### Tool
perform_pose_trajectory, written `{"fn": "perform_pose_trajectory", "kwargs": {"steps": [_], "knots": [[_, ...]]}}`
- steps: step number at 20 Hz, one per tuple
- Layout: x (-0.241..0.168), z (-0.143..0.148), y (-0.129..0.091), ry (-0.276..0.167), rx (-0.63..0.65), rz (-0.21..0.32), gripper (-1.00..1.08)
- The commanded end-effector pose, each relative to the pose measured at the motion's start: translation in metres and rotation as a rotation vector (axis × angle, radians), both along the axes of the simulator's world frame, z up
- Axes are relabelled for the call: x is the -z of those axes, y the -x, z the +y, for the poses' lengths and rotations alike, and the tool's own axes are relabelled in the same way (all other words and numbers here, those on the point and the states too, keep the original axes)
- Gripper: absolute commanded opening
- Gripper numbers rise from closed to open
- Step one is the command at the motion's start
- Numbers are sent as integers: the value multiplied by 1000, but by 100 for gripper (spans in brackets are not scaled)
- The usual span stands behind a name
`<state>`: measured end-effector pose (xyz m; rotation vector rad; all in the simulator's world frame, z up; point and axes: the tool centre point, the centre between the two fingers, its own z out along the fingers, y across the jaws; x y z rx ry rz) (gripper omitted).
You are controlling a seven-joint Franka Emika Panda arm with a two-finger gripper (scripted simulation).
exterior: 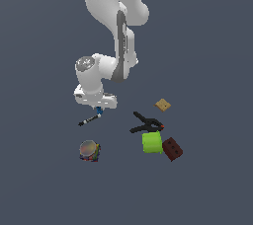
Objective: Pick up a designated object from a clutter of objects.
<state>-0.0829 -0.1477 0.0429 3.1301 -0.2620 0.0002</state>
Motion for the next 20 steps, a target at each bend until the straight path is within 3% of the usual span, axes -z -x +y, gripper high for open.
{"fn": "perform_pose_trajectory", "kwargs": {"steps": [1,11,20], "knots": [[0,0,0,0,0,1,-100],[-8,-2,-4,0,0,0,-100],[-47,-11,-23,1,1,0,-100]]}}
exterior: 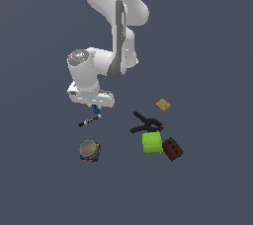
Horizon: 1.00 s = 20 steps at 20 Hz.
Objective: Pick up a designated object from a clutter of objects.
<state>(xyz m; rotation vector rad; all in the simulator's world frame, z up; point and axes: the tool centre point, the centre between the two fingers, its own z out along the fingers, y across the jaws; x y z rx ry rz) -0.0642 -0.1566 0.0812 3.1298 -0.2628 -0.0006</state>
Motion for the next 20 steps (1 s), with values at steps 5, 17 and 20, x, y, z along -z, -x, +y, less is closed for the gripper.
{"fn": "perform_pose_trajectory", "kwargs": {"steps": [5,17,20], "knots": [[-46,-11,-22,2,1,0,-100],[-149,-34,-75,2,1,0,-100],[-173,-39,-88,2,0,0,-100]]}}
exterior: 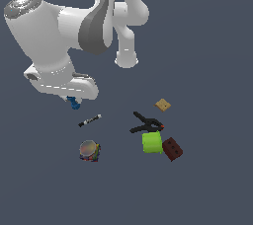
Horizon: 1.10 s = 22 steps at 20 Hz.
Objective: Pick up a designated object from a clutter of objects.
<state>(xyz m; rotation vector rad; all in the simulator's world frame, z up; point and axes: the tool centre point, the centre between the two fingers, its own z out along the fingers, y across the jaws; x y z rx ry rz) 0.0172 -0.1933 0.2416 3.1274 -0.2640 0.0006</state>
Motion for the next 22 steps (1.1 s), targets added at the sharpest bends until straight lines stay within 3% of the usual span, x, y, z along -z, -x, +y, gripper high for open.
{"fn": "perform_pose_trajectory", "kwargs": {"steps": [1,22], "knots": [[-20,-4,-10,0,0,1,-100],[-137,-32,-77,-2,-2,0,-100]]}}
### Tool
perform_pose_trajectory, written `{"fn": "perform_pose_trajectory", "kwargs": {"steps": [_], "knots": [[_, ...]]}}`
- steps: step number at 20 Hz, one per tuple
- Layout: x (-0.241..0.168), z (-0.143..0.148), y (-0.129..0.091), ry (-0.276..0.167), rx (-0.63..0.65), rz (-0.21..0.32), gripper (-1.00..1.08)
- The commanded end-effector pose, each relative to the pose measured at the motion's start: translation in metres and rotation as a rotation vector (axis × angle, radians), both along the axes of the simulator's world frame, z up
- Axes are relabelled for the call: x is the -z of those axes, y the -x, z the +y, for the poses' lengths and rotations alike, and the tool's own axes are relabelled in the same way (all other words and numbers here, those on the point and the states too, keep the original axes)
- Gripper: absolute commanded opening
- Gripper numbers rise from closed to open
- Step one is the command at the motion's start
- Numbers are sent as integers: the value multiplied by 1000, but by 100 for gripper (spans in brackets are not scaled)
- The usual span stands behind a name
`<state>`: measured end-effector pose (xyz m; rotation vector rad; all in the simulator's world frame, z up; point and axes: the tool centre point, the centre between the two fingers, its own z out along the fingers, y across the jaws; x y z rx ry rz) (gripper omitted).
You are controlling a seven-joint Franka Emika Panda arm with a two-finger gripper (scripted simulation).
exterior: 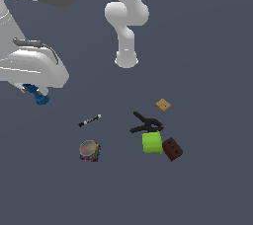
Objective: Pick up a designated object from a clutter of objects.
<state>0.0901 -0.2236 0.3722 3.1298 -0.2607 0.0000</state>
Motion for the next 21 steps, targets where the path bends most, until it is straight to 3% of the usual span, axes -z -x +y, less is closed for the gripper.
{"fn": "perform_pose_trajectory", "kwargs": {"steps": [1,21], "knots": [[-11,-3,-6,0,0,0,-100],[-42,-11,-26,-1,0,0,-100]]}}
